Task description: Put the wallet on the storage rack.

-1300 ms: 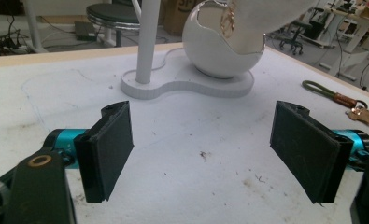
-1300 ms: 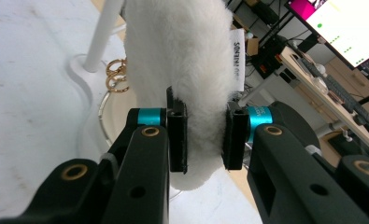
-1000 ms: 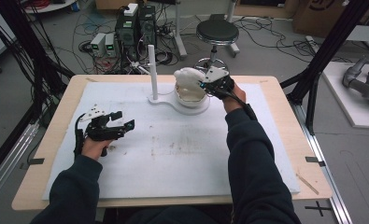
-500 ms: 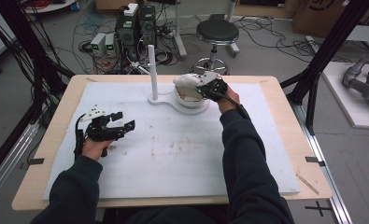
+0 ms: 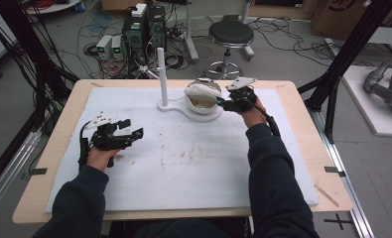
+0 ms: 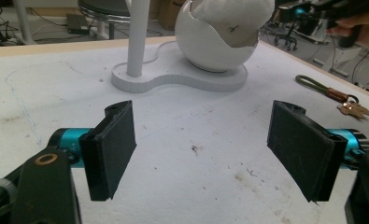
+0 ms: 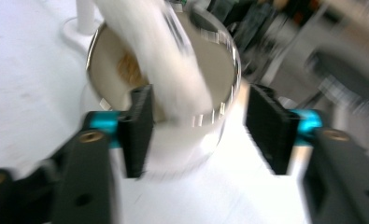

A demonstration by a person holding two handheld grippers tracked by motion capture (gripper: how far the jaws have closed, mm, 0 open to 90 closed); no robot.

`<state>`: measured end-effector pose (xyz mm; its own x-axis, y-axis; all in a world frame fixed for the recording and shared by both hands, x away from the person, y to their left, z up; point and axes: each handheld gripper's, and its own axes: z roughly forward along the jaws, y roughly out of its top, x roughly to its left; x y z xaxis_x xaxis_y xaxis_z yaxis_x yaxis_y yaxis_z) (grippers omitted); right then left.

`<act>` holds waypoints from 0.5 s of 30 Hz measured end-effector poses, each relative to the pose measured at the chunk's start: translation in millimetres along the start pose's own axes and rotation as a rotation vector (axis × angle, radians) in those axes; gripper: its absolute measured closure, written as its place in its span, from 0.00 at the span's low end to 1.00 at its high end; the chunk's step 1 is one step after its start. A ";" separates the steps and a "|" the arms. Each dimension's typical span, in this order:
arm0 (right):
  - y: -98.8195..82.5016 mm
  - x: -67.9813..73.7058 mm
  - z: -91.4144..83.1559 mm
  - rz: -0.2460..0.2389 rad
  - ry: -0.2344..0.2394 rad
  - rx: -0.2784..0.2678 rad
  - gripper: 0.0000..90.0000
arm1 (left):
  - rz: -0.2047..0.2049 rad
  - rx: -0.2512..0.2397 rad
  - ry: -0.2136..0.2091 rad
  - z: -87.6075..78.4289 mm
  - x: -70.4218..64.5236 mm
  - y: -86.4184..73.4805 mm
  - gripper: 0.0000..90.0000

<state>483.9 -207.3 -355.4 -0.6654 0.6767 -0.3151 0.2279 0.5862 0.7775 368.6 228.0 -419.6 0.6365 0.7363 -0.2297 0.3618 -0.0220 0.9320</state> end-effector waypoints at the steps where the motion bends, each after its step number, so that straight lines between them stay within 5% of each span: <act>1: 0.0 0.0 0.0 0.000 0.000 0.000 0.45 | 0.002 -0.003 0.002 -0.1 -0.2 0.2 0.26; 3: -6.5 -5.9 -9.5 0.109 0.056 0.020 0.43 | 0.012 -0.003 0.019 -0.9 -0.1 0.7 0.26; 5: -11.7 -10.2 -20.3 0.168 0.090 0.038 0.40 | 0.013 -0.004 0.029 -1.2 0.4 0.8 0.25; 12: -40.5 2.0 -57.6 0.177 0.065 -0.046 0.33 | 0.016 -0.001 0.033 0.0 1.0 0.3 0.24; 15: -58.6 7.3 -70.3 0.229 0.073 -0.050 0.30 | 0.010 -0.003 0.023 1.1 1.4 -0.1 0.24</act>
<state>415.7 -268.0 -365.0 -0.6508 0.7540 -0.0890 0.3443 0.3976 0.8505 370.2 228.2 -420.4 0.6244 0.7511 -0.2144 0.3535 -0.0270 0.9351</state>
